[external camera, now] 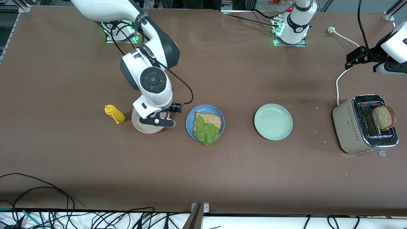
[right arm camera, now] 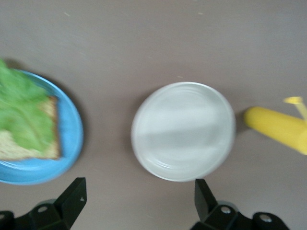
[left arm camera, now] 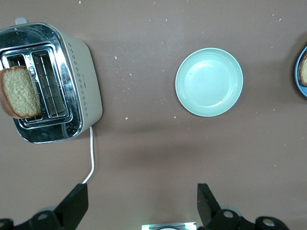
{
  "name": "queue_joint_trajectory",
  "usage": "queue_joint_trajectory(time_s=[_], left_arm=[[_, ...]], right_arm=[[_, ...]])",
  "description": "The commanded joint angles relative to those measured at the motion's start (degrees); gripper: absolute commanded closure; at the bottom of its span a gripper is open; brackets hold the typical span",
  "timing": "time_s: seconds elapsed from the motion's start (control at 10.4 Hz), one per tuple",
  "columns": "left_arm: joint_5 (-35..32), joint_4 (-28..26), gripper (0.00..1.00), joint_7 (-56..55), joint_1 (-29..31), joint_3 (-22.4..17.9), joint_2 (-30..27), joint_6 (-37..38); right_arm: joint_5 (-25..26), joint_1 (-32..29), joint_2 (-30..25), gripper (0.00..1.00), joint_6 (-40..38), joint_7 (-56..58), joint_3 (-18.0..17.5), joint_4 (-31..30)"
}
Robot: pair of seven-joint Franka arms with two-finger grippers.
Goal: Make sandwich in blue plate with both arms
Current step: 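Move the right gripper to the yellow squeeze bottle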
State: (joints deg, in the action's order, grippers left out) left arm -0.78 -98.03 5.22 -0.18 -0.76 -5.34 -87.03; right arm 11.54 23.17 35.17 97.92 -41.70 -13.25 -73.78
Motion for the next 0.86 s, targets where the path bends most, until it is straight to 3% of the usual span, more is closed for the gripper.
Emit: queue_joint_trajectory(time_s=[0.0,0.19,0.48,0.67,0.77], left_arm=[[-2.0,1.2,0.0,-0.1,-0.3,0.1,0.6,0.5],[-2.0,1.2,0.0,0.0,-0.3,0.1,0.5,0.5],[-2.0,1.2,0.0,0.1,-0.1,0.1,0.5,0.6],[-2.0,1.2,0.0,0.1,0.1,0.1,0.5,0.6],[-1.9,1.2,0.0,0.1,0.2,0.1,0.5,0.5]], right_arm=[[1.1,0.0,-5.1,0.0,-14.5,17.3,6.2,-1.3],[0.5,-0.1,-8.7,0.0,-21.3,27.6,11.5,-3.5],[-2.1,-2.4,-17.3,0.0,-14.6,42.8,18.1,-17.4],[-12.7,-4.3,-21.1,0.0,-6.6,59.2,27.3,-25.7],[-17.2,-4.4,-20.8,0.0,-5.3,69.4,31.7,-26.7]])
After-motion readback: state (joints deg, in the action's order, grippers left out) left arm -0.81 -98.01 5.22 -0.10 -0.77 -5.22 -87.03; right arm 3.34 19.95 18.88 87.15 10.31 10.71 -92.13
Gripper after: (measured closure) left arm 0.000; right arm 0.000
